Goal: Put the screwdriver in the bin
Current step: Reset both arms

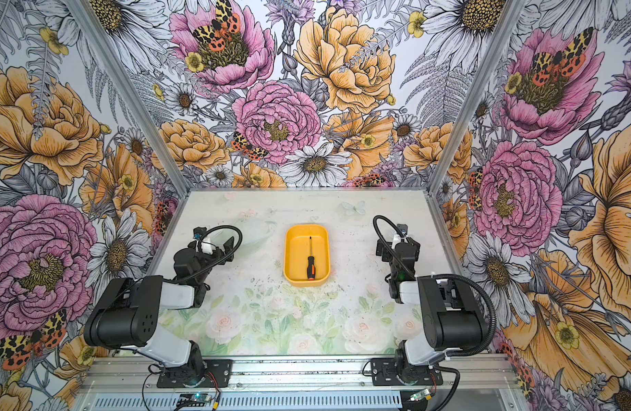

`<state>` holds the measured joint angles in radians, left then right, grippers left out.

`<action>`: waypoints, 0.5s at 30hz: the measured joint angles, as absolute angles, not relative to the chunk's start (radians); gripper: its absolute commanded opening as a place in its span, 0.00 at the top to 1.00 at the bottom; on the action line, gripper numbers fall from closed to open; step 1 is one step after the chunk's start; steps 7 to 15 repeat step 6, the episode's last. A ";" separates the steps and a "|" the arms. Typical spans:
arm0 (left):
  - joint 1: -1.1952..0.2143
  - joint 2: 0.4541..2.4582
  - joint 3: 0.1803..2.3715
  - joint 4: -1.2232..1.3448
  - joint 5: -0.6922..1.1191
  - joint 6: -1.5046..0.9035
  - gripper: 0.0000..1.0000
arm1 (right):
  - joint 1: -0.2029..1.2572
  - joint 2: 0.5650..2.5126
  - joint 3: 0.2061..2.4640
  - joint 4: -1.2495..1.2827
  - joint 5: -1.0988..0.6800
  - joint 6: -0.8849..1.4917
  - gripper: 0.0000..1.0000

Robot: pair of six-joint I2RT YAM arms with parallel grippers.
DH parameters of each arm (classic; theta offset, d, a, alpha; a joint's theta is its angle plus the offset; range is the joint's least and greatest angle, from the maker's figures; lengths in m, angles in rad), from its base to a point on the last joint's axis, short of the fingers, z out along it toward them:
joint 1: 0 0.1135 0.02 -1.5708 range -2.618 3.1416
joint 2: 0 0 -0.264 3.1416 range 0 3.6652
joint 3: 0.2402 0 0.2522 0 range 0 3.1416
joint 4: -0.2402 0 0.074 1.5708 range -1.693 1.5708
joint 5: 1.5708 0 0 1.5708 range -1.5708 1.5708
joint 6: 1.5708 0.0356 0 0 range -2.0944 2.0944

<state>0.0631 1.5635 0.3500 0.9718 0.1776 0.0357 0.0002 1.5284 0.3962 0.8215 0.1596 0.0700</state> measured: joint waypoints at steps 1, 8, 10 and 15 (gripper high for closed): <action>0.063 1.563 0.350 0.971 0.178 0.034 0.01 | 0.000 1.528 0.396 0.822 0.160 0.070 0.00; 0.063 1.563 0.350 0.971 0.178 0.033 0.01 | 0.000 1.528 0.396 0.822 0.160 0.070 0.01; 0.063 1.563 0.350 0.971 0.178 0.033 0.01 | 0.000 1.528 0.396 0.822 0.160 0.070 0.01; 0.063 1.563 0.350 0.971 0.178 0.033 0.01 | 0.000 1.528 0.396 0.822 0.160 0.070 0.01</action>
